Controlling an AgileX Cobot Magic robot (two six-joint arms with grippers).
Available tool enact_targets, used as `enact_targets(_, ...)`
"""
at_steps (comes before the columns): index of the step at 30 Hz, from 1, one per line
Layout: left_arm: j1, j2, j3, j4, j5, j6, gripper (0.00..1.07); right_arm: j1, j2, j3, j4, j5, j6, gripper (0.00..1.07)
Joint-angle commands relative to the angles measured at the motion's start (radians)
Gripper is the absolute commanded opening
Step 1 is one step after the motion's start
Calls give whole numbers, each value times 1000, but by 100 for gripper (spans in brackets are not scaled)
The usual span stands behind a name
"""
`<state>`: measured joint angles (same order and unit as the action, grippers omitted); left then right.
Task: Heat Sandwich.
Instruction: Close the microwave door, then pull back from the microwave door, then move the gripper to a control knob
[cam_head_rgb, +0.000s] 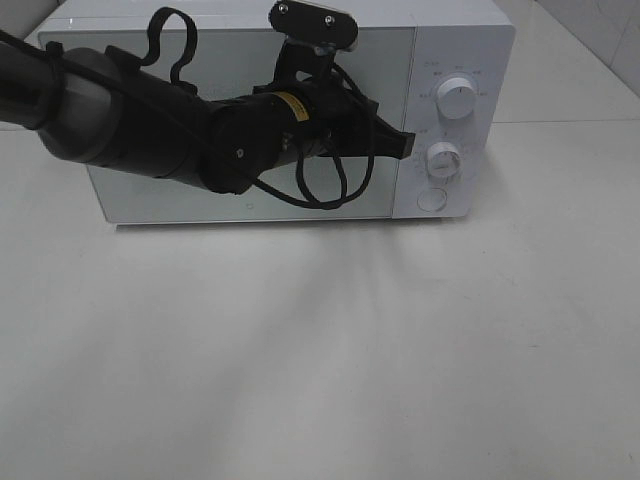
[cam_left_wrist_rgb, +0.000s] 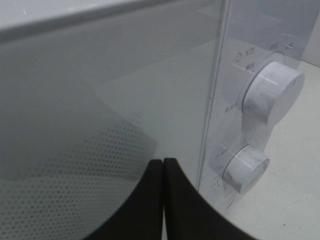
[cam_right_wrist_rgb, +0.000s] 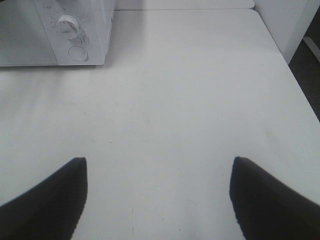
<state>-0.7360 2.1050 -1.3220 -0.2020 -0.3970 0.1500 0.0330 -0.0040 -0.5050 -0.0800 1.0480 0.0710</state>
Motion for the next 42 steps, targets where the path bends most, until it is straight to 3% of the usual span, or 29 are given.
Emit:
enact_targets(1,35,-10,-30,-69,-88,-4,0,-7,-25,1,-1,-8,-15,76)
enact_targets(9,29,-45,-8,-69,-40,-6,0,-7,-25,1,-1,-8,-15,76)
enact_targets(22,-34,-209,252,-59,-77,-6,0,-7,-25,1,-1,-8,-15,76)
enact_targets(30,-73,-307,354,-58,-14,-9,1,-7,-25,1,-1,-8,-15,76)
enact_targets(33,-74,-352,370,-58,108,-14,13,-7,-25,1,-1,-8,-15,76)
enact_targets(34,-74,-368,372,-58,154,-14,22,-7,-25,1,-1,-8,-15,76)
enact_targets(35,-74,-395,372,-58,250,-14,47,-7,-25,1,-1,-8,-15,76)
enact_targets(36,-74,-410,372,-58,284,-14,59,-7,-25,1,-1,-8,-15,76)
enact_targets(37,-74,-410,372,-58,284,-14,59,-7,-25,1,-1,-8,-15,76)
enact_targets(40,-74,-459,372,-62,444,-14,101,-7,-25,1,-1,-8,-15,76)
enact_targets(42,-74,-470,372,-62,479,-13,104,-7,-25,1,-1,-8,-15,76)
